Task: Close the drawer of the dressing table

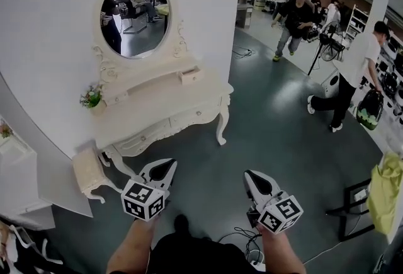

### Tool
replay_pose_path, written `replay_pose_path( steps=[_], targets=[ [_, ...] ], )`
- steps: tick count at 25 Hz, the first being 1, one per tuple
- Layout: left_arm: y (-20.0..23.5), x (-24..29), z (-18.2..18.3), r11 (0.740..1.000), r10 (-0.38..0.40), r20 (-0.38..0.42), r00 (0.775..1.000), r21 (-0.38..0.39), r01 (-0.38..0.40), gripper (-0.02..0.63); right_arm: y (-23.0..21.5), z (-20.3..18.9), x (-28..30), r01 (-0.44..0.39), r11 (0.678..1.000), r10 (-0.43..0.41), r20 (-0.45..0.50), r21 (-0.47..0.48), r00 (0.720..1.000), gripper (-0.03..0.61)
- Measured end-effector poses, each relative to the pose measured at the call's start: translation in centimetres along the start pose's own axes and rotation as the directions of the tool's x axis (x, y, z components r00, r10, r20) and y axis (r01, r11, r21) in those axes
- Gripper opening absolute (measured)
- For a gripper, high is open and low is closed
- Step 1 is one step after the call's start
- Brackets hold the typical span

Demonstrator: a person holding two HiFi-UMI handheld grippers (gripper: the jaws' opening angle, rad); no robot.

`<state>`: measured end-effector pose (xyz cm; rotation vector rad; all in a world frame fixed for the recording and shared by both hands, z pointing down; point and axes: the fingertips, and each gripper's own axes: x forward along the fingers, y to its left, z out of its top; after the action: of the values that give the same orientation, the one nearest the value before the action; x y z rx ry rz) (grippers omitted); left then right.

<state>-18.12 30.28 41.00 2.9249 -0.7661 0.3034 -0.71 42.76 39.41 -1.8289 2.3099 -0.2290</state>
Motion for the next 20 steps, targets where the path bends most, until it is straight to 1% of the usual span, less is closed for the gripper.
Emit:
replay_pose_path(
  steps=[5, 9, 14, 20],
  targets=[
    [0.1, 1.9, 0.8, 1.000, -0.019, 0.016, 1.000, 0.010, 0.018, 0.005, -1.1, 0.1, 0.6, 0.017, 1.000, -0.017, -0.009, 0.002, 1.000, 0.011],
    [1.3, 3.9, 1.3, 0.999, -0.038, 0.027, 0.999, 0.008, 0.038, 0.005, -2.2, 0.4, 2.4, 0.027, 1.000, -0.027, -0.014, -0.002, 1.000, 0.012],
    [4.0, 6.7, 2.9, 0.998, -0.053, 0.042, 0.998, 0.024, 0.052, 0.005, -4.3, 1.0, 5.9, 0.037, 0.999, -0.037, -0.004, -0.008, 0.999, 0.014],
    [8.7, 10.6, 4.7, 0.998, -0.059, 0.047, 0.997, 0.034, 0.057, 0.005, -6.3, 1.4, 11.9, 0.030, 1.000, -0.030, -0.024, -0.007, 0.999, 0.019]
  ],
)
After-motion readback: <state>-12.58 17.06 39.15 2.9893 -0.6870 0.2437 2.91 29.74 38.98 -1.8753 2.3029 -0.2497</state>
